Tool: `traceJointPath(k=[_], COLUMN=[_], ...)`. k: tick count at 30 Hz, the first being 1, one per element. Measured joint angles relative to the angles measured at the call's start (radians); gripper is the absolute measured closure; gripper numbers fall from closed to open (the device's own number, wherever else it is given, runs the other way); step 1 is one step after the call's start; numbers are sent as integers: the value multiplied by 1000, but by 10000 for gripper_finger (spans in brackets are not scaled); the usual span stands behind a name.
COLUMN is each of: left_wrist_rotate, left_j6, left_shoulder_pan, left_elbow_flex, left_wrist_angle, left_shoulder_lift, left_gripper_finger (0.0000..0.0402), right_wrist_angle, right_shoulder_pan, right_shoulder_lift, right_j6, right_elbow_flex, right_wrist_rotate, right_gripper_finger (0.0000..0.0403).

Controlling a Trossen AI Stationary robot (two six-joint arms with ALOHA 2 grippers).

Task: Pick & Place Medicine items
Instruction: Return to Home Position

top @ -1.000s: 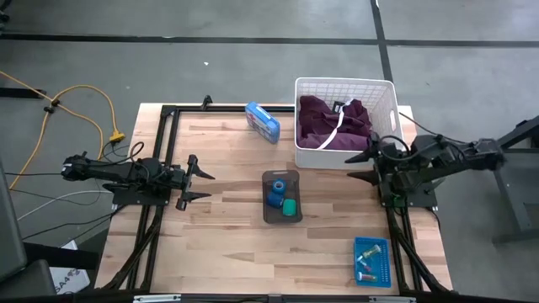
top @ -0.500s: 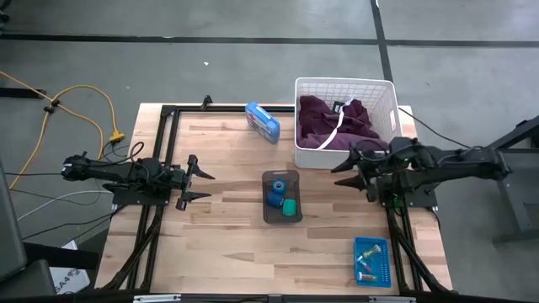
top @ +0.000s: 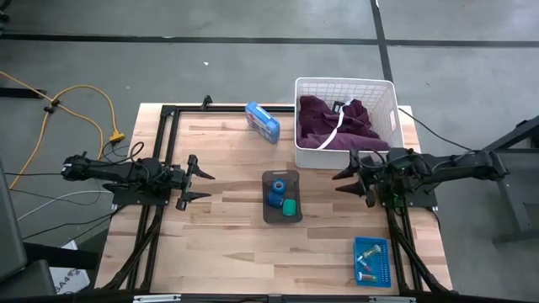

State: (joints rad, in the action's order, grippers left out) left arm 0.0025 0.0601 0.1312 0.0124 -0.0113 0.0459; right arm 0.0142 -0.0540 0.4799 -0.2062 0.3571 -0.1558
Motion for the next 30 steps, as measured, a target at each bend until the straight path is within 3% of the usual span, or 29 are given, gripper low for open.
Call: traceJointPath(k=[9, 14, 22, 30], left_wrist_rotate=[0, 0, 0, 0], left_j6=[0, 0, 0, 0], left_shoulder_pan=[0, 0, 0, 0], left_elbow_flex=[0, 0, 0, 0], left_wrist_angle=[0, 0, 0, 0], left_shoulder_lift=[0, 0, 0, 0], left_gripper_finger=[144, 144, 144, 144], right_wrist_angle=[-12, -7, 16, 22], right_shoulder_pan=[-138, -226, -345, -410], right_shoulder_lift=[-121, -131, -132, -160], right_j6=[5, 58, 77, 88], right_elbow_flex=[-79, -100, -100, -131], right_wrist_rotate=[73, 85, 190, 251], right_gripper_finger=[243, 243, 243, 243])
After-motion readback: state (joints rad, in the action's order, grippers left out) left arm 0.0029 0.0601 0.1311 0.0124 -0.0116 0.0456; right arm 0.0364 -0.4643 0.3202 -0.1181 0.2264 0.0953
